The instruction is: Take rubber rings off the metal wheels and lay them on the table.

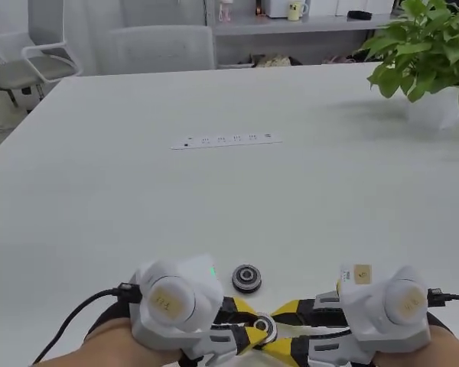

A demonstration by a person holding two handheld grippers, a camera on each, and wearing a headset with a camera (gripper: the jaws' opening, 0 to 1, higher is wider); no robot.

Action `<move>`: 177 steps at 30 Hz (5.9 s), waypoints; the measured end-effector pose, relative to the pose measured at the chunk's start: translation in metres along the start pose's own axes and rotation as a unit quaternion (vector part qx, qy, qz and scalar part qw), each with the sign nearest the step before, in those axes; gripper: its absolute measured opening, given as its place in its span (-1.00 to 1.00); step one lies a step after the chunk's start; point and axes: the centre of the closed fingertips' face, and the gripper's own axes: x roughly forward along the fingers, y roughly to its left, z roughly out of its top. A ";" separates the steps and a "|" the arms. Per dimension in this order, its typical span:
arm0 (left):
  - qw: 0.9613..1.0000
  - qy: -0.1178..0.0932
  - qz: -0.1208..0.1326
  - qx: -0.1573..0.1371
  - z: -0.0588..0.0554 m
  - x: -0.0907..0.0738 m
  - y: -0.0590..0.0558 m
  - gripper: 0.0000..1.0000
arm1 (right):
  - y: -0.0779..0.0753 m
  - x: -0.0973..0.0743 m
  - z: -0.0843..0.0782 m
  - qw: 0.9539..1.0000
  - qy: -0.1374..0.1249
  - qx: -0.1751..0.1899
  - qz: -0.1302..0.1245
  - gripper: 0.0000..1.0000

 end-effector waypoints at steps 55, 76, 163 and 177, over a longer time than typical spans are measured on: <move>1.000 0.000 0.004 -0.002 0.000 0.001 0.001 -0.84 | -0.010 -0.009 -0.008 0.994 0.001 0.106 -0.020 -1.00; 1.000 0.003 0.012 -0.005 0.000 0.001 0.001 -0.85 | -0.016 -0.011 0.002 0.985 -0.040 0.166 -0.026 -1.00; 1.000 0.021 0.012 0.006 0.002 0.000 0.002 -0.83 | -0.012 -0.008 0.016 0.988 -0.063 0.142 -0.004 -1.00; 1.000 0.023 0.000 -0.006 0.004 -0.017 0.003 -0.69 | -0.011 -0.012 0.020 0.986 -0.073 0.147 -0.004 -1.00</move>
